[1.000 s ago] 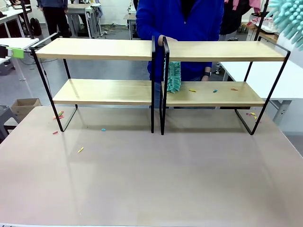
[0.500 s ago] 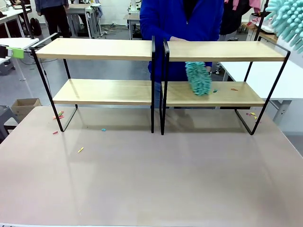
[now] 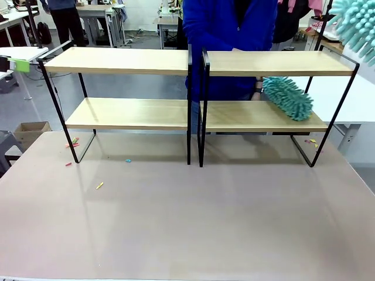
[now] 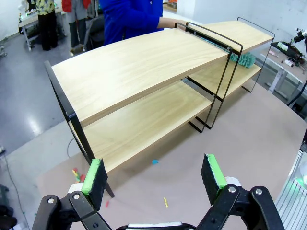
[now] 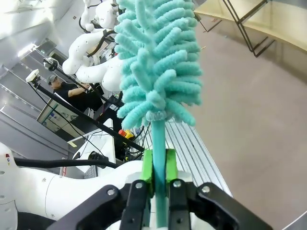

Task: Clean the shelves.
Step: Place the Duster on the table.

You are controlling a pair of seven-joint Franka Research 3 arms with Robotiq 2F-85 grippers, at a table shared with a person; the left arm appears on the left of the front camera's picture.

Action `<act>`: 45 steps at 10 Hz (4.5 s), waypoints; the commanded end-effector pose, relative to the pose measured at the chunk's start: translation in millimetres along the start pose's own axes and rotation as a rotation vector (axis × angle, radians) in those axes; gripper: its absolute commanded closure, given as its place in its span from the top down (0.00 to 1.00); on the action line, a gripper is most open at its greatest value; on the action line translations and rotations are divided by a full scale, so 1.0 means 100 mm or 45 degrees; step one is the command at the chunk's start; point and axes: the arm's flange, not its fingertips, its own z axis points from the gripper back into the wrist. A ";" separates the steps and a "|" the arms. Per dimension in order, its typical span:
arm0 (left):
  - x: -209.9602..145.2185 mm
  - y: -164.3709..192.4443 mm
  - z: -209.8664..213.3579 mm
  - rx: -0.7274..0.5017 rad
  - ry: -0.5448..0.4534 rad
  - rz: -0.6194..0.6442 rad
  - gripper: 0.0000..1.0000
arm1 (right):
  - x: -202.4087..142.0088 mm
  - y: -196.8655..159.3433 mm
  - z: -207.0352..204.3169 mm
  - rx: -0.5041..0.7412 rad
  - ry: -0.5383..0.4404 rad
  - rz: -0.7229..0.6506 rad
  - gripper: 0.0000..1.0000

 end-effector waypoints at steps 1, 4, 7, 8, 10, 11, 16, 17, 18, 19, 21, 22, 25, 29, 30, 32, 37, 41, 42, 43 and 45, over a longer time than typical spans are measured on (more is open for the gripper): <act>0.00 0.00 -0.01 0.003 0.007 -0.002 1.00 | 0.01 0.02 0.04 0.008 0.003 0.035 0.12; 0.00 0.00 -0.01 0.003 0.007 -0.002 1.00 | 0.00 0.00 0.00 0.000 0.000 0.001 0.12; 0.00 0.00 -0.01 0.003 0.007 -0.002 1.00 | 0.33 -0.34 -1.12 0.294 0.862 0.136 0.12; 0.00 0.00 -0.01 0.003 0.007 -0.002 1.00 | 0.28 -0.55 -1.57 0.284 0.954 0.099 0.12; 0.00 0.00 -0.01 0.003 0.007 -0.002 1.00 | 0.09 -0.94 -2.24 0.282 1.000 -0.021 0.12; 0.00 0.00 -0.01 0.003 0.007 -0.002 1.00 | 0.02 -1.10 -2.38 0.288 1.027 -0.083 0.12; 0.00 0.00 0.00 0.000 0.001 0.001 1.00 | 0.14 -1.42 -2.22 0.295 0.940 -0.138 0.12; -0.03 0.06 -0.13 -0.224 0.037 0.114 1.00 | 0.14 -1.53 -2.31 0.314 0.923 -0.152 0.12; -0.27 0.02 -0.41 -0.433 0.250 0.291 1.00 | 0.16 -1.69 -2.41 0.280 0.895 -0.155 0.12; -0.58 -0.07 -0.57 -0.557 0.429 0.460 1.00 | 0.17 -1.82 -2.47 0.272 0.882 -0.163 0.12; -1.10 -0.30 -0.56 -0.688 0.674 0.701 1.00 | 0.20 -1.99 -2.57 0.277 0.847 -0.180 0.12; -1.37 -0.46 -0.62 -0.687 0.744 0.808 1.00 | 0.21 -2.06 -2.60 0.287 0.864 -0.191 0.12; -1.87 -0.56 -0.97 -0.577 0.976 1.135 1.00 | 0.22 -2.23 -2.66 0.238 0.913 -0.242 0.12; -1.49 -0.13 -0.92 -0.710 0.763 0.991 1.00 | 0.22 -2.35 -2.75 0.047 0.990 -0.290 0.66; -1.49 -0.13 -0.92 -0.710 0.763 0.991 1.00 | 0.25 -2.35 -2.66 -0.019 0.962 -0.295 0.70; -1.49 -0.13 -0.92 -0.710 0.763 0.991 1.00 | 0.32 -2.45 -2.26 -0.255 0.804 -0.313 1.00; -1.49 -0.13 -0.92 -0.710 0.763 0.991 1.00 | 0.25 -1.94 -1.10 -0.341 0.068 -0.348 1.00; -1.49 -0.13 -0.92 -0.710 0.763 0.991 1.00 | 0.11 -1.60 -0.84 -0.219 0.014 -0.392 1.00; -1.49 -0.13 -0.92 -0.710 0.763 0.991 1.00 | 0.11 -1.60 -0.84 -0.219 0.014 -0.392 1.00; -1.49 -0.13 -0.92 -0.710 0.763 0.991 1.00 | 0.11 -1.60 -0.84 -0.219 0.014 -0.392 1.00; -1.49 -0.13 -0.92 -0.710 0.763 0.991 1.00 | 0.11 -1.60 -0.84 -0.219 0.014 -0.392 1.00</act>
